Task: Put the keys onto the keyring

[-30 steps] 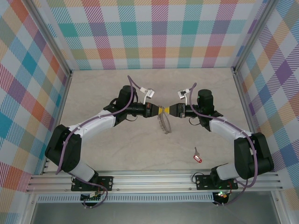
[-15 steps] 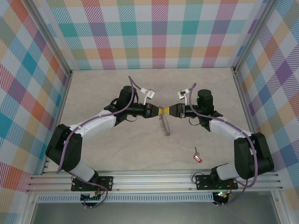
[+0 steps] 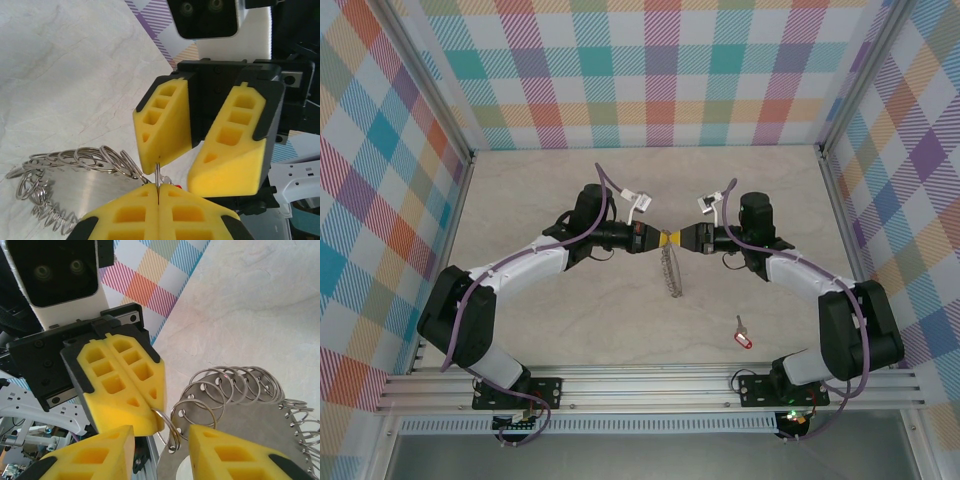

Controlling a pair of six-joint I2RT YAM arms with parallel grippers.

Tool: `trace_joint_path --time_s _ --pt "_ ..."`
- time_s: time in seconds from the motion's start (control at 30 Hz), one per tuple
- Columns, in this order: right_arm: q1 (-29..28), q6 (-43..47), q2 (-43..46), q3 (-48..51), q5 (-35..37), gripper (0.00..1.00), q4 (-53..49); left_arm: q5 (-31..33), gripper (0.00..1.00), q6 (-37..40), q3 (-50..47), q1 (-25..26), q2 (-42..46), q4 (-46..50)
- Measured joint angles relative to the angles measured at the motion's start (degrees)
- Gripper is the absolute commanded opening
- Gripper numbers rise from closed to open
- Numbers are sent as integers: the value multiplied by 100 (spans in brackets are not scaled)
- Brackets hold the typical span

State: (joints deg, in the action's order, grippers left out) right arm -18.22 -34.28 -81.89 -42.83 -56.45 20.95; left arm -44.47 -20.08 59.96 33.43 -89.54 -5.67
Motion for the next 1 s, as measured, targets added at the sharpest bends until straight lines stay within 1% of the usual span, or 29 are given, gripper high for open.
trace_joint_path --time_s 0.17,0.3,0.4,0.47,0.5,0.73,0.8,0.87,0.9,0.93,1.0 --pt "-15 0 -15 -2 0 32 2 -13 0 0 20 31 0 2" --pt "-15 -4 -15 -2 -2 24 2 -13 0 0 28 31 0 2" --pt "-15 15 -15 -2 -2 14 2 -13 0 2 31 31 0 2" --pt "-13 0 -15 -2 -17 1 -4 -17 0 4 31 31 0 7" --pt "-11 15 -15 -4 -35 0 7 4 0 4 31 22 0 26" --pt "-15 42 -15 -39 20 0 -15 225 0 0 101 26 -7 175" --pt "-17 42 -15 -46 85 0 -17 365 8 -2 136 37 -4 251" --pt "-20 44 -15 -52 146 0 -17 535 18 -7 186 52 2 330" --pt "-20 44 -15 -63 177 0 -24 669 26 -11 216 63 9 398" --pt "-20 46 -15 -70 203 0 -26 813 36 -22 256 68 20 474" --pt "-20 48 -15 -70 273 0 -44 1178 52 -22 398 66 37 715"
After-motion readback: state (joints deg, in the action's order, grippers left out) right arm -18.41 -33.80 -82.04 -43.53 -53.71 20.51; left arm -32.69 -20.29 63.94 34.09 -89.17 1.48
